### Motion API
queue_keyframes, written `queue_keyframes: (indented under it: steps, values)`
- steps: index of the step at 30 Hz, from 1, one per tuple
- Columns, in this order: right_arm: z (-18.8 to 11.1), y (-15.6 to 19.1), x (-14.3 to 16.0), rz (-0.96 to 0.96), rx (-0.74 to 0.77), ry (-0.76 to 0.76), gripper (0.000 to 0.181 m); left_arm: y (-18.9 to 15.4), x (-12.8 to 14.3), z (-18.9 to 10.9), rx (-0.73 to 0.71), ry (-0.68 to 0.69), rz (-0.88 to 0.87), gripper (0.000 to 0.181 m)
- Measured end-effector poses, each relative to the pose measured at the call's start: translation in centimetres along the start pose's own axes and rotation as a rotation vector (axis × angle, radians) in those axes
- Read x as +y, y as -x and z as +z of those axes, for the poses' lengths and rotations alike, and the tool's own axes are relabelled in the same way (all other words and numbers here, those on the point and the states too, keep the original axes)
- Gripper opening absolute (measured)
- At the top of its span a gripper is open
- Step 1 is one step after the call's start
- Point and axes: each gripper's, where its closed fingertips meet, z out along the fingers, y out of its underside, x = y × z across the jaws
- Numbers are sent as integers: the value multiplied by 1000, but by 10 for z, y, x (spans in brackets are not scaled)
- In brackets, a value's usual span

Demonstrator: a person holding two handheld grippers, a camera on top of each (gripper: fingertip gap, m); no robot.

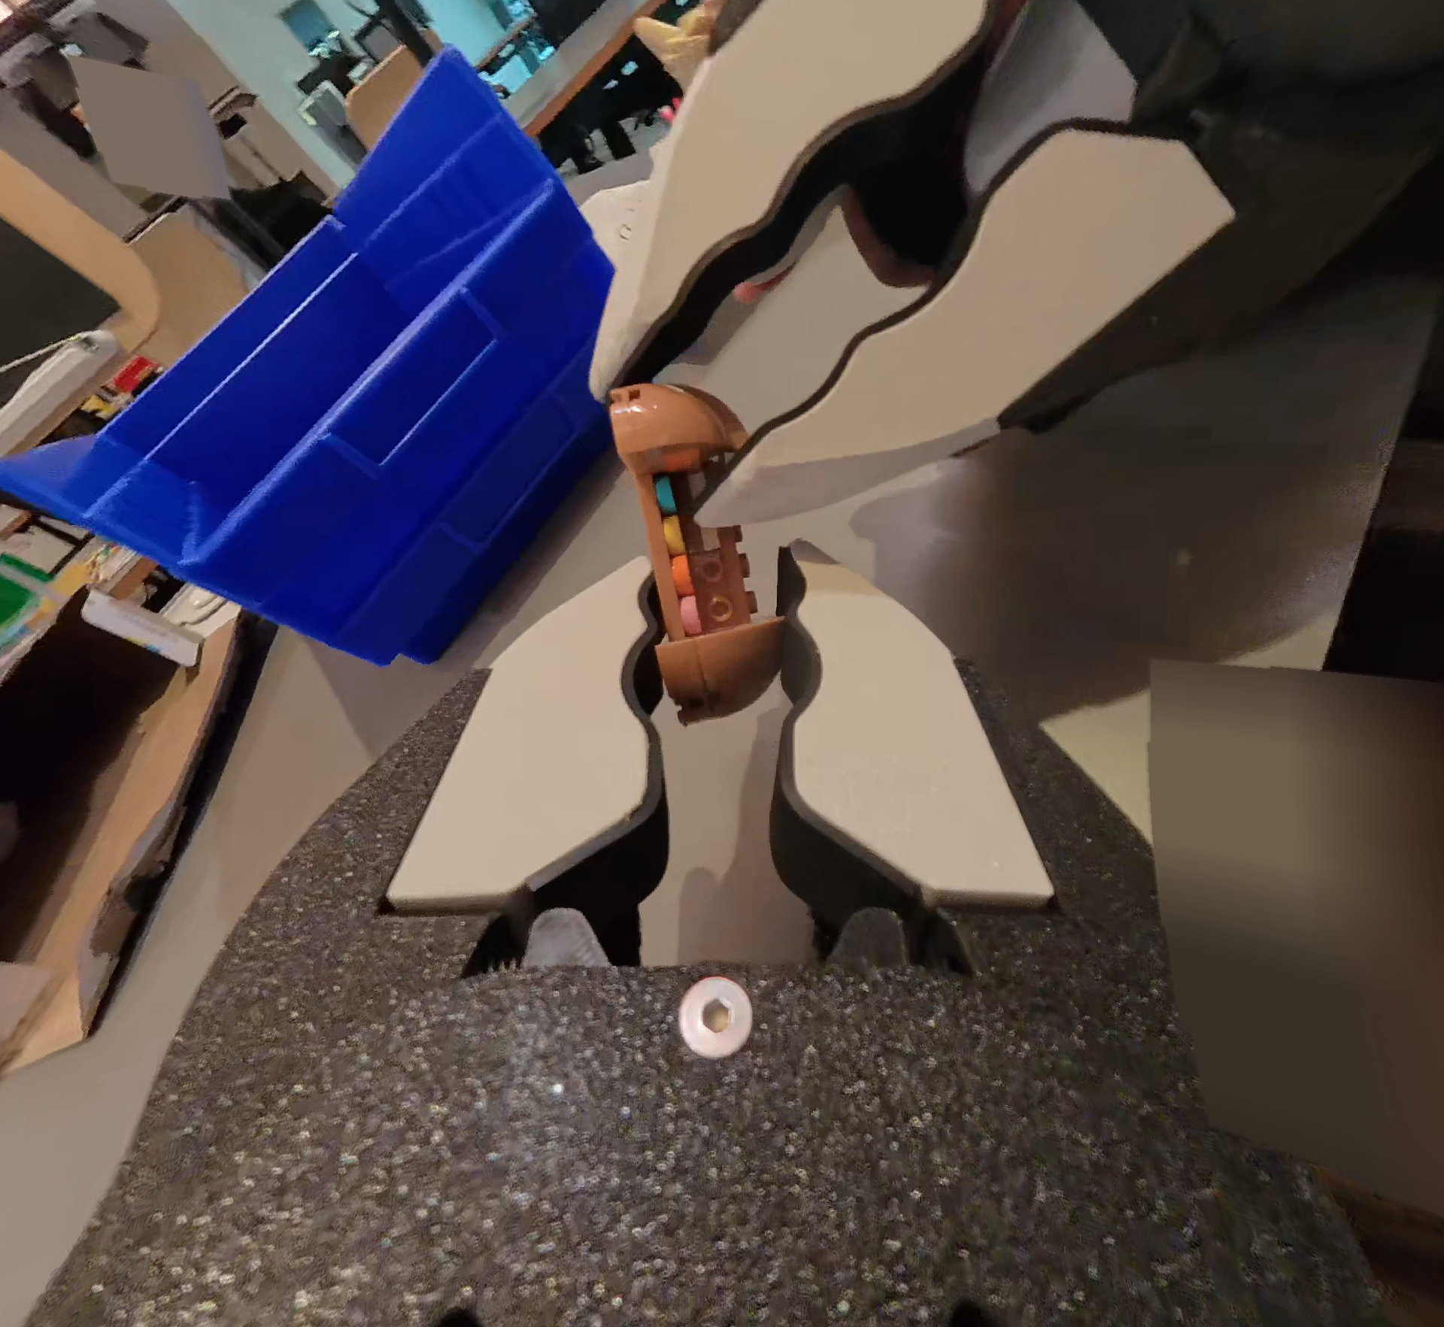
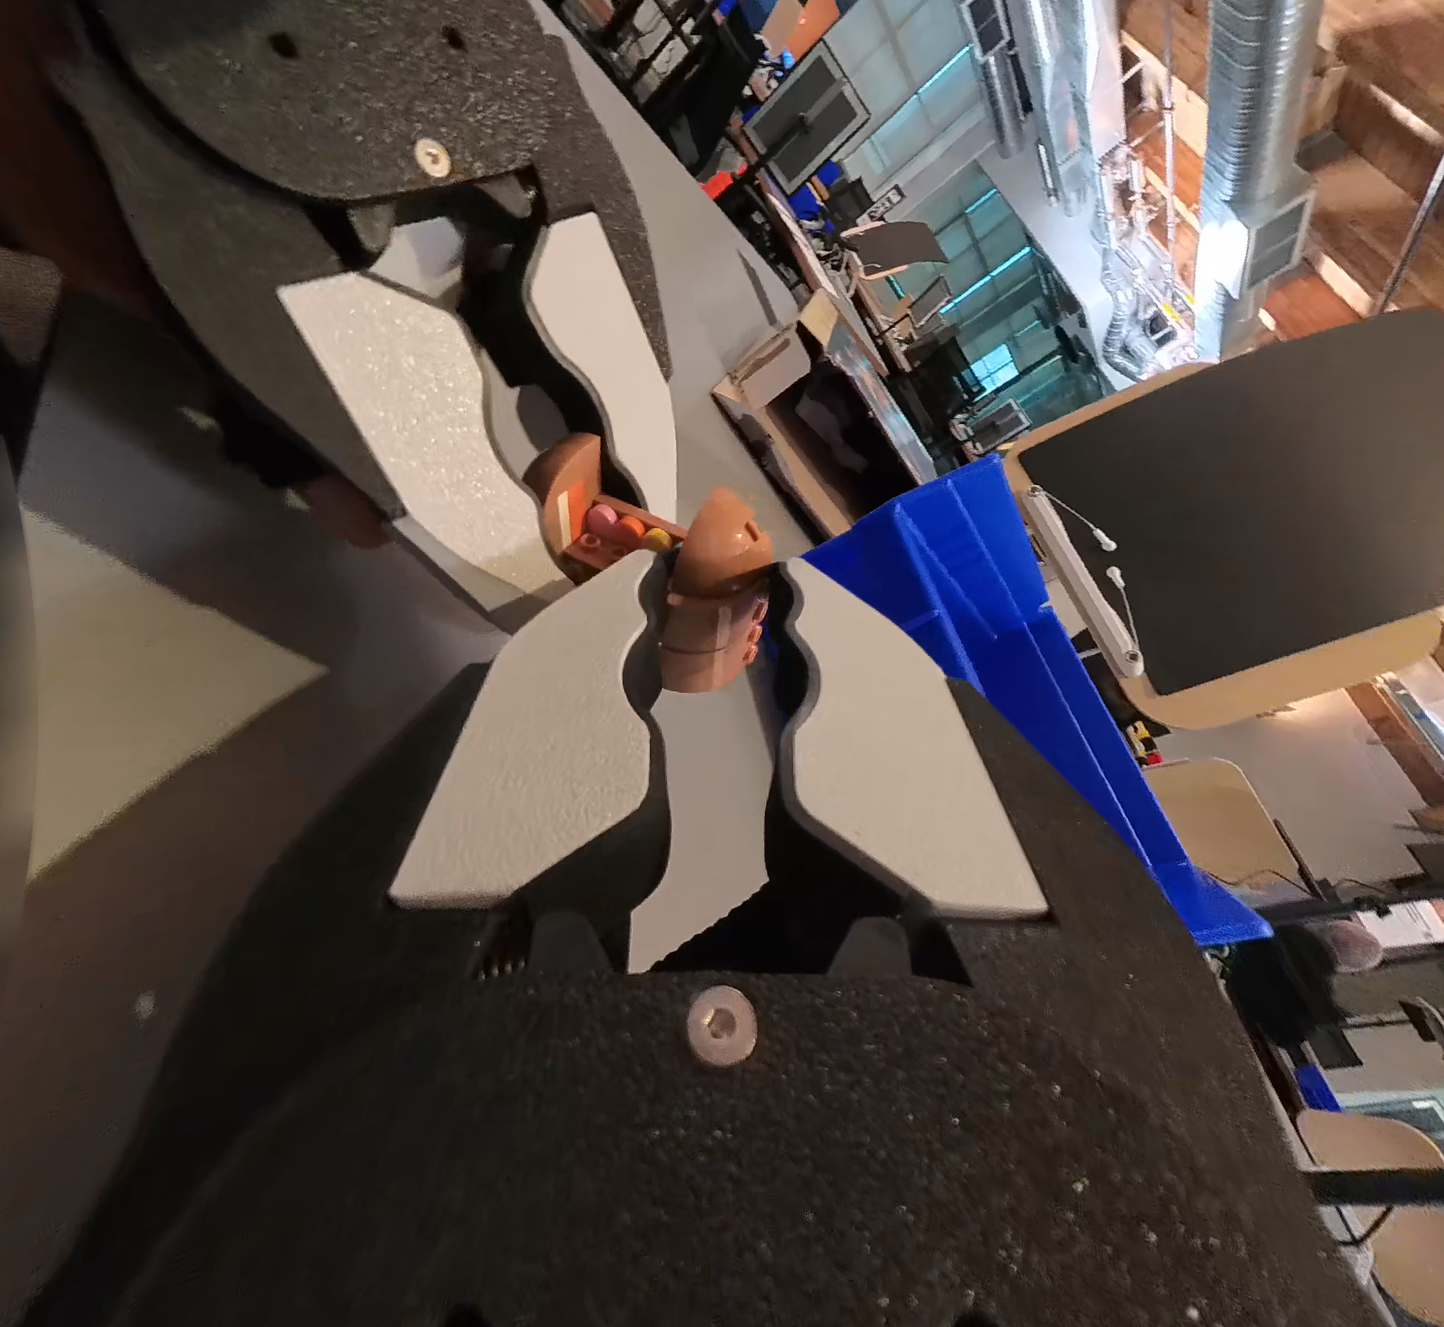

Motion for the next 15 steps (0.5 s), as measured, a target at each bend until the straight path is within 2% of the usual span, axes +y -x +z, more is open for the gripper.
queue_keyframes:
  steps: [4,11,15]
  values:
    - [-1,6,6,-14,-57,10,27,-4,5,2,55,20,40,28]
    - [-2,8,8,12,-123,-19,28,-4,7,4,58,24,69,27]
    - [1,4,7,1,-67,-19,27,3,6,4,2,40,37,26]
